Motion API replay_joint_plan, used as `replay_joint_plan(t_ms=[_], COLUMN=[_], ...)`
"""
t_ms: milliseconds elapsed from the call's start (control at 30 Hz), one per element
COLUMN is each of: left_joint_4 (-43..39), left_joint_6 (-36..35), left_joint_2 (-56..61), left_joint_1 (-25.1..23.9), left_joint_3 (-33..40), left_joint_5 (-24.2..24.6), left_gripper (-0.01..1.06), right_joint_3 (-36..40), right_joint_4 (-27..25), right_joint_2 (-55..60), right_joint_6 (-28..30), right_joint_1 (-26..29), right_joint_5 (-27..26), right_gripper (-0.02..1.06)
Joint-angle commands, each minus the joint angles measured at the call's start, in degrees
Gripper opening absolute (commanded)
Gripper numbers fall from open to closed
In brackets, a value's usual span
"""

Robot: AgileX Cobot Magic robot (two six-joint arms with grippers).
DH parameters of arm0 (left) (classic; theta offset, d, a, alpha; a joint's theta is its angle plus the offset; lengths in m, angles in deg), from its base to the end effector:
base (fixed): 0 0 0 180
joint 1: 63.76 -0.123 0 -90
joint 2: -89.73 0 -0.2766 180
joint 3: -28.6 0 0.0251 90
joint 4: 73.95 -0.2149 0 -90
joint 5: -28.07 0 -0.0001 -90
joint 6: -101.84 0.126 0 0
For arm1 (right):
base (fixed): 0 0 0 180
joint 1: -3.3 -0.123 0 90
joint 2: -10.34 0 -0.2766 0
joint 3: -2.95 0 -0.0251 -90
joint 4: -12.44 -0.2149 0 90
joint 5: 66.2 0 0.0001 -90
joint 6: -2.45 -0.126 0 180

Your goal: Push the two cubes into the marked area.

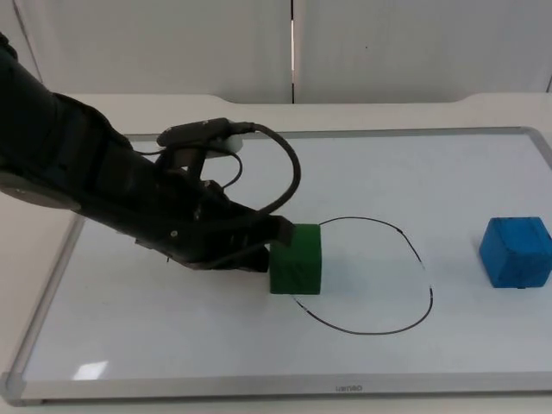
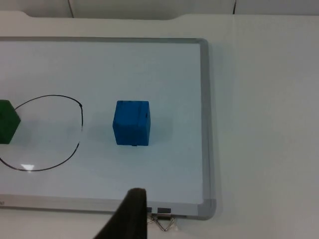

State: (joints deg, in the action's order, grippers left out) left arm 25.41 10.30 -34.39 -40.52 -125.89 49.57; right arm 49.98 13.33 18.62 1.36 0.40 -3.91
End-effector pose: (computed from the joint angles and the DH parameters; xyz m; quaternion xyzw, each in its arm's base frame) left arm 0.3047 -0.1805 0.0820 0.1490 0.9296 -0.2539 0.2219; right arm 0.0004 -0.0017 0.2473 -0.0130 0.8552 0.0103 0.5180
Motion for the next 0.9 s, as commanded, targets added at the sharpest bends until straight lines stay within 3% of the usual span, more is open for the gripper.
replay_joint_plan(t_ms=[0,500,867], left_joint_4=[0.59,0.59,0.59], left_joint_6=[0.57,1.17,2.57], left_joint_2=[0.11,0.11,0.11], left_joint_1=[1.03,1.48,2.46], left_joint_3=[-0.26,-0.26,-0.49], left_joint_5=[1.11,0.63,3.45], left_gripper=[0.00,0.00,0.00], right_joint_3=[0.43,0.43,0.43], right_joint_4=[0.07,0.07,0.07], right_joint_2=[-0.26,-0.26,-0.26], right_joint_6=[0.50,0.50,0.50], right_joint_1=[0.30,0.30,0.30], right_joint_5=[-0.47,-0.47,-0.47], right_gripper=[1.05,1.05,1.05])
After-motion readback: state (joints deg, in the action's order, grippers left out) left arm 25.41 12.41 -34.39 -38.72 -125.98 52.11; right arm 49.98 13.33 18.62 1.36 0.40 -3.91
